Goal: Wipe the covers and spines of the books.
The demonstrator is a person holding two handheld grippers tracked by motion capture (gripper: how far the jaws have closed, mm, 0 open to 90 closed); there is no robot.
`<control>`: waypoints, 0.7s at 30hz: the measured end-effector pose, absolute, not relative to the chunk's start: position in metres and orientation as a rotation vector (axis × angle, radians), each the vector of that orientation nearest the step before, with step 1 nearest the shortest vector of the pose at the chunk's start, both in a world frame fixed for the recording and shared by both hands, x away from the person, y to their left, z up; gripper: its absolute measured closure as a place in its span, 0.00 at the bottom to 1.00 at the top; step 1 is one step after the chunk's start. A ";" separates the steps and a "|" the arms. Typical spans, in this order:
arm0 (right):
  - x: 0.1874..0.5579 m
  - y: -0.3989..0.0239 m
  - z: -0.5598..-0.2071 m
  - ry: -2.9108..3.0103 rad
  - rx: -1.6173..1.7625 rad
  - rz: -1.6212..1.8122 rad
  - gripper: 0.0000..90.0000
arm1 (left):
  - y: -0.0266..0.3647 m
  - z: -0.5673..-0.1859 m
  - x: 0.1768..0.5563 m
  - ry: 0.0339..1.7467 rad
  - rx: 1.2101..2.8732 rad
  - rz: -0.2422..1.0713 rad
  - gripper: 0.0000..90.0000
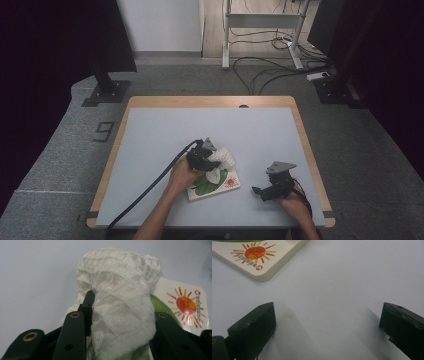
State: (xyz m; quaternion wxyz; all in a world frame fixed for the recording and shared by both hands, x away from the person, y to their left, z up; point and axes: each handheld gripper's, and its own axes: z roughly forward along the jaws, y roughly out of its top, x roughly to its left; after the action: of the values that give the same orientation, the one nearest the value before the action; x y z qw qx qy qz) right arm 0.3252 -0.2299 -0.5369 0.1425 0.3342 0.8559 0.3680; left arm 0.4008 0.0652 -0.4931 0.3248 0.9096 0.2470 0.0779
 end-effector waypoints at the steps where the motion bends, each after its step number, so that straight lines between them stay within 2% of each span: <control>1: 0.325 -0.230 -0.537 2.469 0.964 1.062 0.00 | 0.063 -0.493 0.402 0.646 2.384 0.203 0.69; 13: 0.325 -0.230 -0.537 2.469 0.963 1.062 0.00 | 0.034 -0.495 0.411 0.627 2.384 0.185 0.69; 21: 0.325 -0.230 -0.537 2.466 0.964 1.063 0.00 | 0.031 -0.495 0.403 0.603 2.396 0.168 0.69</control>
State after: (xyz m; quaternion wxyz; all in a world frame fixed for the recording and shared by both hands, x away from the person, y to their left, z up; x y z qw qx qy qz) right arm 0.3250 -0.2298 -0.5370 0.1437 0.3343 0.8554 0.3686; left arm 0.4029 0.0305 -0.4950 0.3263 0.9145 0.2302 0.0641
